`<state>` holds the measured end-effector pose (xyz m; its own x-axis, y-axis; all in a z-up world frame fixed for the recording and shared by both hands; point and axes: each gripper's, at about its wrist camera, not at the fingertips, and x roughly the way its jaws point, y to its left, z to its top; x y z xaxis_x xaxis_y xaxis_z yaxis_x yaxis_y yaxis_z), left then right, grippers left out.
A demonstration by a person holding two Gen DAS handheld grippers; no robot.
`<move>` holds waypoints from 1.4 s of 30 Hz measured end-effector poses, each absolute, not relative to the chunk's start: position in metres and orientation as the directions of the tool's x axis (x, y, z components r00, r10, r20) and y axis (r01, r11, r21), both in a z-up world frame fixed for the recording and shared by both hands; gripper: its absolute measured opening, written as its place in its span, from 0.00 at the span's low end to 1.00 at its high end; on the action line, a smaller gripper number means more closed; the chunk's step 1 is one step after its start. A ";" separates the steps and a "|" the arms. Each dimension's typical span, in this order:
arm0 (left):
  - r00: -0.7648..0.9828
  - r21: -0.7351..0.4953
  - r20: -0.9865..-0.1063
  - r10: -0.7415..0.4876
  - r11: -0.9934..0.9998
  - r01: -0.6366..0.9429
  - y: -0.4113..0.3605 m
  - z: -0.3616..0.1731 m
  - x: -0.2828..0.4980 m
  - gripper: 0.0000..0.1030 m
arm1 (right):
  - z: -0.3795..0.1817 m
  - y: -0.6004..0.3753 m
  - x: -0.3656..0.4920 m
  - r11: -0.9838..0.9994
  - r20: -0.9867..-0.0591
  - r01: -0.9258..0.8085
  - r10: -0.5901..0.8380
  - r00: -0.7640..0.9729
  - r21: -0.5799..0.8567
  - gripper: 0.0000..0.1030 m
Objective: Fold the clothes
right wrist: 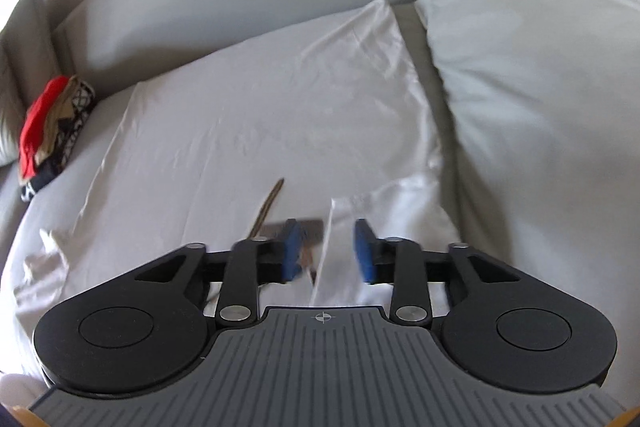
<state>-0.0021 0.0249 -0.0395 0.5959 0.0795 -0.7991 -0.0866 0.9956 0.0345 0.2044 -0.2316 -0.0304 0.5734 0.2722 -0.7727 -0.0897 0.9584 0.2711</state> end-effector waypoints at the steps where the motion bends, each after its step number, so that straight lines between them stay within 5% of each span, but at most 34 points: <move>1: 0.593 0.034 -0.801 0.080 0.995 -0.089 0.026 -0.040 -0.001 0.63 | -0.034 -0.229 0.210 0.956 -0.778 -0.091 0.281 0.562 0.280 0.38; 5: 0.582 0.033 -0.809 0.083 0.995 -0.096 0.029 -0.044 0.002 0.63 | -0.052 -0.225 0.223 0.946 -0.805 -0.066 0.306 0.509 0.318 0.34; 9: 0.579 0.035 -0.811 0.082 0.995 -0.092 0.027 -0.046 0.003 0.64 | -0.059 -0.230 0.227 0.952 -0.809 -0.020 0.271 0.522 0.306 0.07; 11: 0.579 0.034 -0.812 0.082 0.995 -0.092 0.027 -0.046 0.003 0.64 | -0.059 -0.233 0.224 0.947 -0.799 -0.017 0.280 0.532 0.320 0.03; 19: 0.578 0.041 -0.811 0.087 0.995 -0.093 0.026 -0.048 0.001 0.64 | -0.062 -0.233 0.221 0.926 -0.749 -0.039 0.328 0.576 0.375 0.02; 21: 0.579 0.041 -0.811 0.088 0.995 -0.094 0.027 -0.047 0.000 0.64 | -0.060 -0.230 0.220 0.939 -0.753 -0.039 0.299 0.586 0.343 0.17; 28: 0.576 0.048 -0.812 0.091 0.995 -0.091 0.024 -0.047 0.000 0.64 | -0.056 -0.221 0.219 0.970 -0.798 -0.054 0.226 0.559 0.236 0.37; 31: 0.578 0.052 -0.811 0.092 0.995 -0.084 0.022 -0.046 -0.001 0.64 | -0.060 -0.219 0.225 0.978 -0.813 -0.030 0.190 0.551 0.209 0.32; 32: 0.578 0.053 -0.811 0.092 0.995 -0.085 0.022 -0.046 -0.001 0.64 | -0.060 -0.219 0.226 0.980 -0.817 -0.015 0.174 0.550 0.198 0.18; 35: 0.575 0.053 -0.813 0.094 0.995 -0.088 0.023 -0.047 -0.001 0.65 | -0.060 -0.230 0.228 0.970 -0.813 0.026 0.186 0.551 0.240 0.04; 42: 0.575 0.050 -0.813 0.095 0.994 -0.094 0.025 -0.047 -0.001 0.65 | -0.058 -0.262 0.222 0.884 -0.704 0.036 0.346 0.621 0.466 0.02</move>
<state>-0.0012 0.0246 -0.0466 0.5748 0.0954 -0.8127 -0.0942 0.9943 0.0501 0.2219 -0.2623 -0.0576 0.6206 0.3462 -0.7036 0.0357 0.8839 0.4664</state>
